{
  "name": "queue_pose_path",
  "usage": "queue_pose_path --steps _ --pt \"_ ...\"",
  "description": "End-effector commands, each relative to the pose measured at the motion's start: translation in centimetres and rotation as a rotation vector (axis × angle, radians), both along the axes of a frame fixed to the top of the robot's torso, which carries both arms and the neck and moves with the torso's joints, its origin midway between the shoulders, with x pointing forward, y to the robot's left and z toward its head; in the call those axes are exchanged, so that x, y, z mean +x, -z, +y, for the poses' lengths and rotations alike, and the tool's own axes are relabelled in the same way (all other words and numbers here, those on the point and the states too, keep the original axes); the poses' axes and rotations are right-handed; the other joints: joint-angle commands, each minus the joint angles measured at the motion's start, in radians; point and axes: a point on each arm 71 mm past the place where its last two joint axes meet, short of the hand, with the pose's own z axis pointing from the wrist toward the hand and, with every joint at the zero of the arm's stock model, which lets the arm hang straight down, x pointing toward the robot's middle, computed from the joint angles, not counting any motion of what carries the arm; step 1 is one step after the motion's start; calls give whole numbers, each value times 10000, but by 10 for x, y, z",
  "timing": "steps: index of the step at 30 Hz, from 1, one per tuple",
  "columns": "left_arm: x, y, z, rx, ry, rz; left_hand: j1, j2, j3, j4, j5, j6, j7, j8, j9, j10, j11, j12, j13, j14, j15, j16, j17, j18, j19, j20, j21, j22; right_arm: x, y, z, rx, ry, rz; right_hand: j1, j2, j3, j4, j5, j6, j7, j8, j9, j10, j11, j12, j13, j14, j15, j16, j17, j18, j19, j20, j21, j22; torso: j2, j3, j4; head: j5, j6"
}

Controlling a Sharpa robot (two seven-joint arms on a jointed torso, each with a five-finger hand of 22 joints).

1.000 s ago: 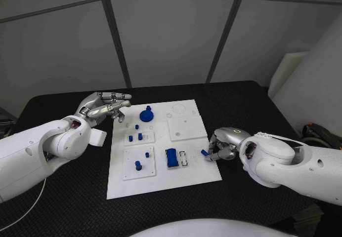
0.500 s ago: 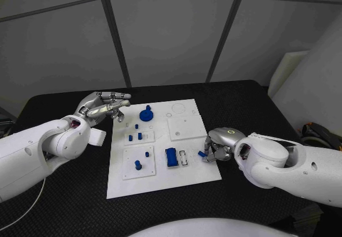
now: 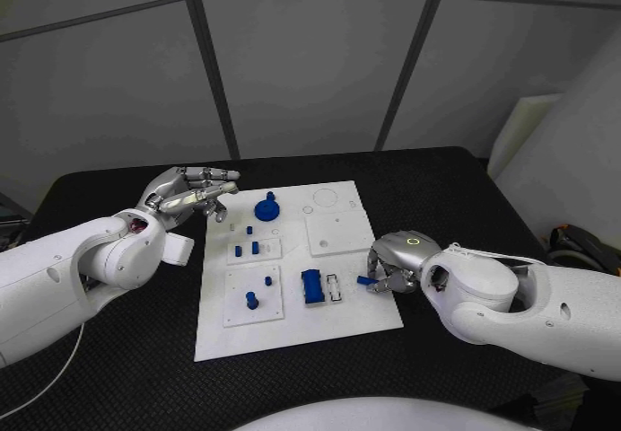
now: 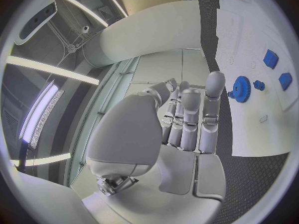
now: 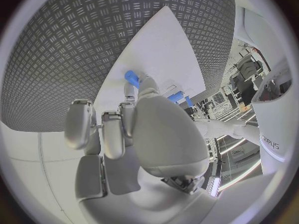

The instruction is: Assemble the parts on the task board

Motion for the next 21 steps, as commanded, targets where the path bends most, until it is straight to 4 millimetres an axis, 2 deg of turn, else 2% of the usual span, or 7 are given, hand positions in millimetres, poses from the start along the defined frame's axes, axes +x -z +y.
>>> queue_pose_path --steps 1,10,16,21 --pt "0 -1 -1 -84 111 -27 -71 21 -6 -66 -6 -63 -1 -18 -13 -73 1 66 10 -48 9 36 -6 400 -21 30 -51 -16 -2 3 -3 -515 60 12 326 265 111 13 24 21 -65 21 22 17 -69 -53 -1929 746 -54 -15 1245 84 24 -84 -8 608 4 1 -13 -9 21" --pt "0 -1 -1 -89 116 -31 -71 21 -6 -66 -6 -63 -1 -18 -13 -73 1 66 10 -48 9 36 -6 400 -21 30 -51 -16 -8 -2 -6 808 781 452 63 84 429 309 330 22 -63 -11 89 52 -68 -38 -1922 760 -57 13 1297 66 82 -91 52 670 0 -2 10 -12 47" --pt "0 -1 -2 -91 117 -32 -71 21 -6 -66 -6 -63 -1 -18 -13 -73 1 66 10 -48 9 36 -6 400 -21 30 -51 -16 -10 -7 -4 2230 1483 698 -77 19 509 323 384 13 -57 -29 106 60 -61 -32 -1917 766 -50 28 1322 65 86 -89 56 676 16 -7 26 10 63" --pt "0 -1 -1 -86 109 -33 -82 31 -1 -74 -3 -77 10 -7 -9 -100 11 107 18 -57 23 45 -17 398 -21 43 -56 -13 -12 -10 0 2874 1681 668 -155 -19 554 326 388 30 -63 -26 121 81 -64 1 -1896 775 -51 53 1362 55 116 -88 94 711 24 0 12 50 47"
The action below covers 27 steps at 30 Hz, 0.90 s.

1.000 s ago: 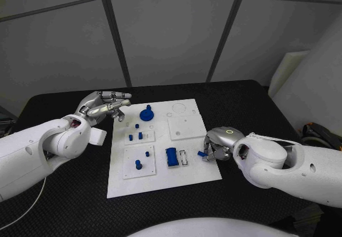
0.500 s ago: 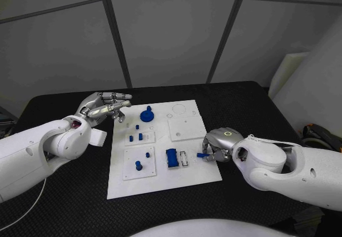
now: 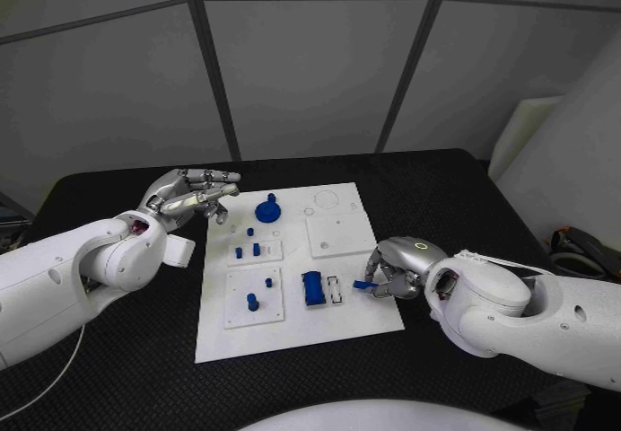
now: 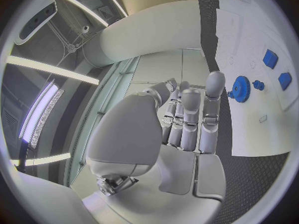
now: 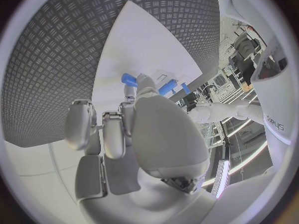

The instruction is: Assemble the parts on the task board

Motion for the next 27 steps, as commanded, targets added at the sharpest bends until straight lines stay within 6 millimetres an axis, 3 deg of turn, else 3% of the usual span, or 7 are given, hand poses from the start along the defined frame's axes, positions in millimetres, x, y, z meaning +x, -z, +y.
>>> queue_pose_path --steps 1,12,16,24,27 --pt "0 -1 -1 -80 92 -35 -82 31 -1 -74 -3 -77 10 -7 -10 -65 -25 28 8 -57 23 45 -17 398 -21 43 -56 -13 0 -4 2 1195 734 7 -199 -26 90 17 70 21 -45 38 6 85 -62 11 -1888 779 -52 65 1374 51 73 -33 59 728 11 6 -5 31 -16" --pt "-1 -2 -1 -88 124 -31 -79 29 0 -79 -3 -82 12 -7 -10 -69 -24 33 9 -61 24 43 -27 397 -20 44 -53 -11 3 3 16 1953 1007 922 -463 -157 204 18 86 51 -54 33 48 112 -70 36 -1873 790 -59 92 1417 47 94 -38 80 750 0 -4 2 42 -46" --pt "-1 -2 -1 -83 120 -29 -79 29 0 -79 -3 -82 12 -7 -10 -69 -24 33 9 -61 24 43 -27 397 -20 44 -53 -11 5 8 21 2063 1040 1371 -738 -231 248 8 555 54 -54 18 88 114 -66 26 -1879 790 -55 94 1423 49 91 -35 72 749 3 -8 2 83 -60" --pt "-2 -2 0 -73 135 -7 -76 30 2 -83 -2 -84 12 -7 -10 -71 -23 37 10 -57 24 49 -16 400 -23 45 -63 -17 8 14 29 2163 1089 1811 -1327 -219 207 26 757 64 -48 3 145 117 -59 -13 -1913 792 -46 101 1437 50 89 -26 64 751 6 1 -11 126 -53" --pt "-2 -2 1 -70 135 -3 -76 30 2 -83 -2 -84 12 -7 -10 -71 -23 37 10 -57 24 49 -16 400 -23 45 -63 -17 9 15 31 2208 1127 1866 -1752 -221 90 12 1080 78 -50 0 177 121 -55 -41 -1937 794 -41 106 1446 49 95 -23 69 760 4 0 -15 138 -47"
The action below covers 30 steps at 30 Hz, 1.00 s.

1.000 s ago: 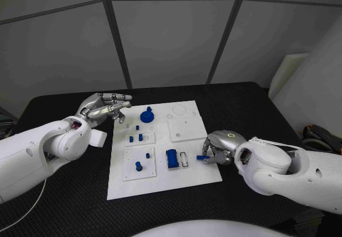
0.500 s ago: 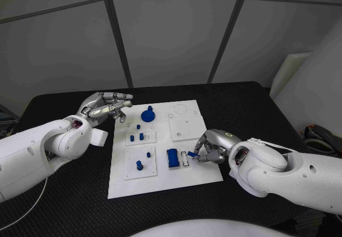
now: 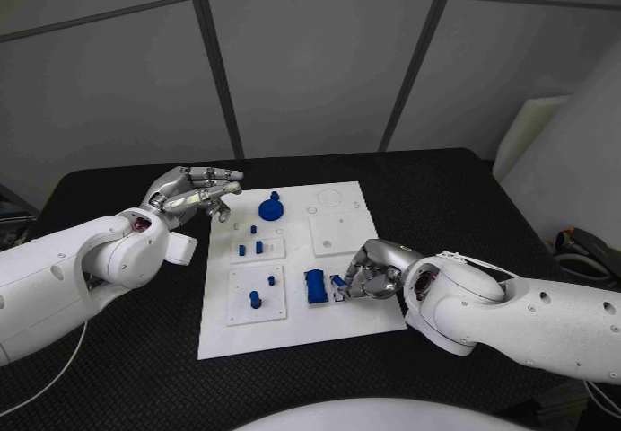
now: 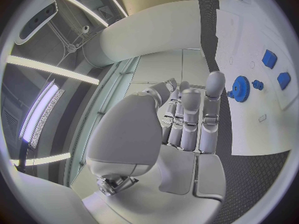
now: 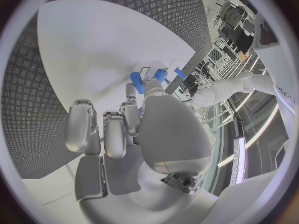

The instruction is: Assemble the parts on the task board

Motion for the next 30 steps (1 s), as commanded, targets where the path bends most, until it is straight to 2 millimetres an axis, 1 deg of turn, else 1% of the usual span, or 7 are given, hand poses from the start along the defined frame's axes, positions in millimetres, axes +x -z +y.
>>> queue_pose_path --steps 1,4,7,10,22,27,30 --pt "-1 -1 -1 -75 129 0 -76 30 2 -83 -2 -84 12 -7 -10 -72 -23 37 12 -57 24 49 1 400 -23 45 -63 -17 0 3 1 165 157 436 -330 -2 -148 9 285 31 6 -34 20 48 14 -83 -372 780 -22 55 1456 47 66 12 19 768 -5 2 -10 10 3" --pt "-1 -2 -1 -74 135 3 -76 30 2 -83 -2 -84 12 -7 -10 -72 -23 37 12 -57 24 49 1 400 -23 45 -63 -17 1 4 2 241 194 522 -726 34 -291 16 460 56 -3 -26 60 38 9 -148 -427 784 -26 68 1476 45 76 11 28 780 -2 4 -13 15 -6" --pt "-1 -2 -1 -71 133 6 -76 30 2 -83 -2 -84 12 -7 -10 -72 -23 37 12 -57 24 49 1 400 -23 45 -63 -17 1 4 4 275 198 579 -907 63 -359 20 510 69 -13 -20 85 30 1 -195 -467 787 -32 76 1490 42 85 8 39 793 1 8 -13 28 2" --pt "-1 -2 -1 -70 135 10 -76 30 2 -83 -2 -84 12 -7 -10 -72 -23 37 12 -57 24 49 1 400 -23 45 -63 -17 1 5 4 264 182 631 -983 81 -390 19 518 90 -24 -8 103 19 -6 -237 -502 789 -37 82 1501 41 89 5 42 797 -4 14 -15 40 4" --pt "-1 -2 -1 -61 161 41 -76 30 2 -83 -2 -84 12 -7 -10 -72 -23 37 12 -57 24 49 1 400 -23 45 -63 -17 2 7 5 80 33 761 -1104 134 -446 6 522 225 -90 89 187 63 -51 -122 -426 784 -66 65 1475 49 73 -12 18 781 6 8 -16 32 -34" --pt "-1 -2 0 -57 158 46 -76 30 2 -83 -2 -84 12 -7 -10 -72 -23 37 12 -57 24 49 1 400 -23 45 -63 -17 2 6 7 67 -17 664 -1244 132 -528 17 402 240 -102 123 233 67 -66 -114 -423 784 -82 67 1479 49 72 -29 16 783 -1 7 -10 39 -40" --pt "-1 -2 0 -55 158 49 -76 30 2 -83 -2 -84 12 -7 -10 -72 -23 37 12 -57 24 49 1 400 -23 45 -63 -17 2 6 7 46 -27 572 -1513 188 -636 30 256 225 -98 139 272 65 -60 -119 -429 781 -82 56 1465 52 59 -36 -4 770 -4 6 -13 48 -46"
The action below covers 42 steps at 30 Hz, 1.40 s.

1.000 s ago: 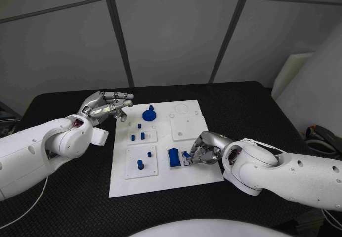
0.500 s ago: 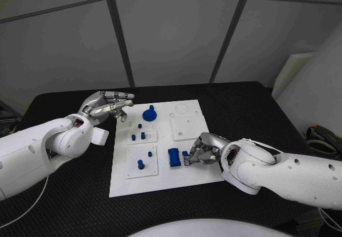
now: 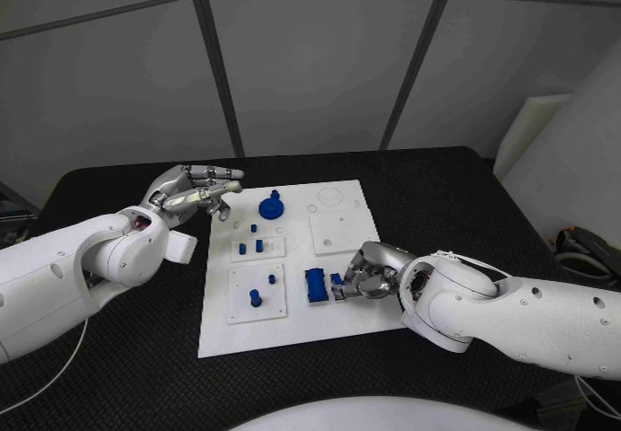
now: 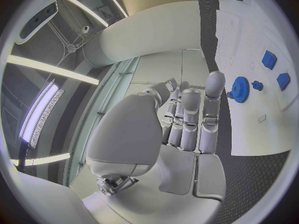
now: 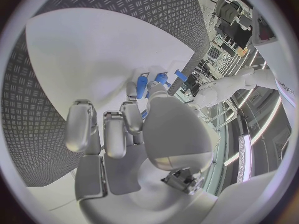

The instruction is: Assemble the parts on the task board

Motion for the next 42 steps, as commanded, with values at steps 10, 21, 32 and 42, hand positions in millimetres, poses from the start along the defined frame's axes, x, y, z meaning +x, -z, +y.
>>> queue_pose_path --steps 10,21,32,42 --pt "0 -1 -1 -63 129 22 -66 25 7 -99 -1 -94 17 -5 -10 -86 -18 51 16 -67 26 45 -23 404 -28 48 -80 -25 0 -3 1 -84 -116 -264 -855 160 -384 22 -455 26 -11 100 147 41 -33 69 74 820 -56 21 1480 51 64 -44 -4 783 -3 3 -3 19 -9" --pt "0 -1 0 -51 104 25 -66 25 7 -99 -1 -94 17 -5 -10 -86 -18 51 16 -67 26 45 -23 404 -28 48 -80 -25 -3 -6 1 -137 -249 -418 -903 173 -408 21 -484 29 -16 111 162 44 -35 79 80 821 -58 24 1484 49 69 -45 2 789 -2 3 -5 21 -29" --pt "0 -1 0 -50 102 30 -66 25 7 -99 -1 -94 17 -5 -10 -86 -18 51 16 -67 26 45 -23 404 -28 48 -80 -25 -4 -5 -5 -535 -518 -377 -292 24 -425 -70 -1195 -28 -22 168 282 33 -49 97 94 816 -70 8 1466 54 52 -61 -28 778 -8 6 12 5 -37" --pt "0 -1 0 -38 106 55 -66 25 7 -99 -1 -94 17 -5 -10 -86 -18 51 16 -67 26 45 -23 404 -28 48 -80 -25 -5 -5 -7 -708 -861 -393 -79 -86 -598 11 -2217 -100 19 201 387 19 -9 100 94 814 -39 -3 1458 55 45 -37 -48 777 -5 2 2 0 -55"
